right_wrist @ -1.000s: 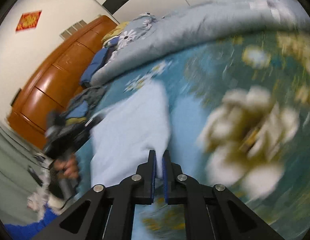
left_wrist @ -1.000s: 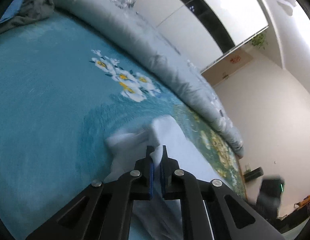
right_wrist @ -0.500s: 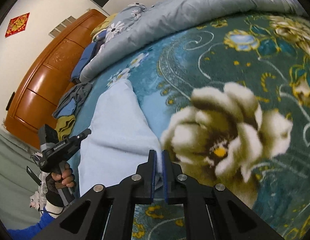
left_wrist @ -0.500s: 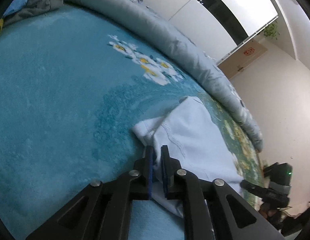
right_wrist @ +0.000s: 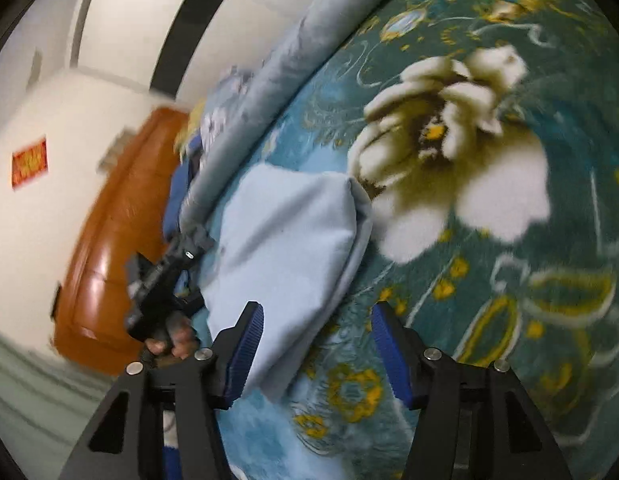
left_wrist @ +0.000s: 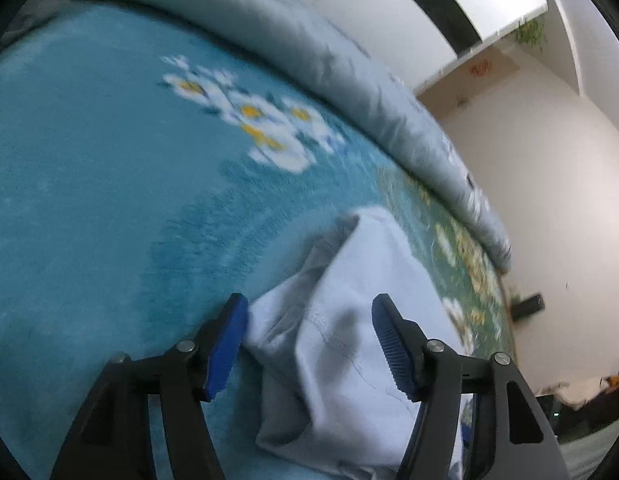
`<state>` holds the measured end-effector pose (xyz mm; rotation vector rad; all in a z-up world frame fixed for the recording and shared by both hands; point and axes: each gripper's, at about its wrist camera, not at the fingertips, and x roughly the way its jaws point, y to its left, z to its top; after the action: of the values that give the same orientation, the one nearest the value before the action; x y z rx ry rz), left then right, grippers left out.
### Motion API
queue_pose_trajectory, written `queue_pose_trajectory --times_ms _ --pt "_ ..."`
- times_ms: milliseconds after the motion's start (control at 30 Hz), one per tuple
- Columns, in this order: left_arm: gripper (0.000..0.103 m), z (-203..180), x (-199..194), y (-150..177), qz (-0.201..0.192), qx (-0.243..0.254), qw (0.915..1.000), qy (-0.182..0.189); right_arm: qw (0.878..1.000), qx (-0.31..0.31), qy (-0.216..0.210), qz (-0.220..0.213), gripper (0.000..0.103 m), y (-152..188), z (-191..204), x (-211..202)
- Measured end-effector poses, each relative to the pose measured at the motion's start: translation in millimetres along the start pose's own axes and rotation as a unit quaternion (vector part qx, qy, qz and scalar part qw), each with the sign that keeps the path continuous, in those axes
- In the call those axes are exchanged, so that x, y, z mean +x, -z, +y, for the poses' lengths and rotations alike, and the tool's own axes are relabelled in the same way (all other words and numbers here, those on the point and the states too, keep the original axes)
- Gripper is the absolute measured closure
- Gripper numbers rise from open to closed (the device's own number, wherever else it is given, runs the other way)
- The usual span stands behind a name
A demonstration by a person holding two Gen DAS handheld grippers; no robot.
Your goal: Fold clothes
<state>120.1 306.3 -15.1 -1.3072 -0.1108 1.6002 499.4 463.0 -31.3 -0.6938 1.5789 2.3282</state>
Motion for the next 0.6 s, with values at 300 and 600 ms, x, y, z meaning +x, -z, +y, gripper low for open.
queue_pose_trajectory --times_ms 300,600 --pt "0.060 -12.5 9.9 3.9 0.006 0.020 0.9997 0.013 0.998 0.047 -0.010 -0.027 0.046 22.5 14.6 22.5" --pt "0.088 -16.1 -17.8 29.9 -0.054 -0.045 0.9969 0.033 1.000 0.022 -0.007 0.000 0.096 -3.9 18.7 26.1"
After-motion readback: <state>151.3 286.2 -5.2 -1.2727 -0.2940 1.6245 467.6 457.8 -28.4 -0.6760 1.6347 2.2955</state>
